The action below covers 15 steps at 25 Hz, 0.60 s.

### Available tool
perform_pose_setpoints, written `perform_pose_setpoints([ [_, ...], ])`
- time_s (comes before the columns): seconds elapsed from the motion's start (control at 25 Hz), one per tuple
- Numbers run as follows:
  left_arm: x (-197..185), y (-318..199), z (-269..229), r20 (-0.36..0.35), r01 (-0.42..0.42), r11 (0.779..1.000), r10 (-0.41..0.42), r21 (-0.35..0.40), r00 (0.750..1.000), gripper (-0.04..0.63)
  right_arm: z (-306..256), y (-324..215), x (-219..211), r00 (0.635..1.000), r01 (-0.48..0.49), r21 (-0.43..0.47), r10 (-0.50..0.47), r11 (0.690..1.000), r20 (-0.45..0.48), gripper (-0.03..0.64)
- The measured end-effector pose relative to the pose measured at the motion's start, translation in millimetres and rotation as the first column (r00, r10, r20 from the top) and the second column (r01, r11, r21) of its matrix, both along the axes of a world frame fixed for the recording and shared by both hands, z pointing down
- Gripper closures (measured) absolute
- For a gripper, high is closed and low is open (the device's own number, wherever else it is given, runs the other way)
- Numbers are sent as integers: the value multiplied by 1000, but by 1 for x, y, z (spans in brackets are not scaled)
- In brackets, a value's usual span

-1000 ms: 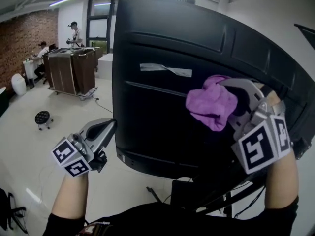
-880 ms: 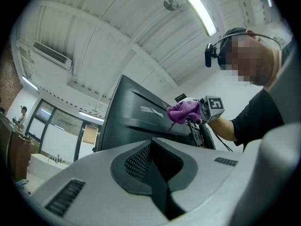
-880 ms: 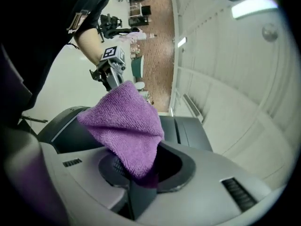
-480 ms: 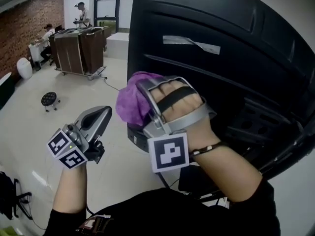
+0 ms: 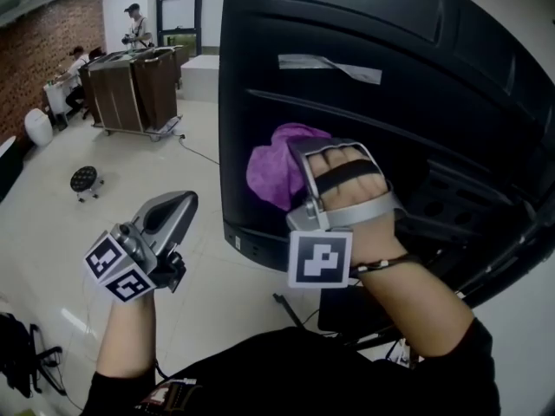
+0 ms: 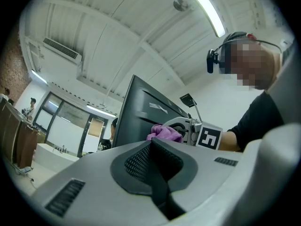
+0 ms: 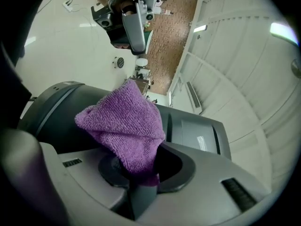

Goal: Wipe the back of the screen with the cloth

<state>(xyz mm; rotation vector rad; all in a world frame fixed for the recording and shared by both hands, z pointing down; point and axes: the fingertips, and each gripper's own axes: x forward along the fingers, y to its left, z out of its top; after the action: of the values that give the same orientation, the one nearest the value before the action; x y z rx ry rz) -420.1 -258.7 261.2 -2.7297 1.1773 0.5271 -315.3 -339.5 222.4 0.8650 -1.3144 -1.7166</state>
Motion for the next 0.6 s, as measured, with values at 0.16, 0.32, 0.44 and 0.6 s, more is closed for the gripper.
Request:
perform_pose_setpoints([
  [0.16, 8, 2, -1, 8, -25, 1000, 25, 2, 1000, 600, 1, -2, 24, 987, -107, 18, 108, 994, -119, 526],
  [0.32, 6, 2, -1, 0, -34, 999, 34, 6, 999, 600, 2, -3, 48, 947, -209, 50, 215, 977, -240, 526],
  [0.44, 7, 1, -1, 0, -42, 999, 42, 6, 999, 600, 1, -2, 62, 924, -263, 41, 264, 964, -276, 528],
  [0.6, 12, -3, 0, 0, -50, 999, 50, 0, 999, 600, -11, 40, 54, 984, -93, 14, 94, 996, -154, 528],
])
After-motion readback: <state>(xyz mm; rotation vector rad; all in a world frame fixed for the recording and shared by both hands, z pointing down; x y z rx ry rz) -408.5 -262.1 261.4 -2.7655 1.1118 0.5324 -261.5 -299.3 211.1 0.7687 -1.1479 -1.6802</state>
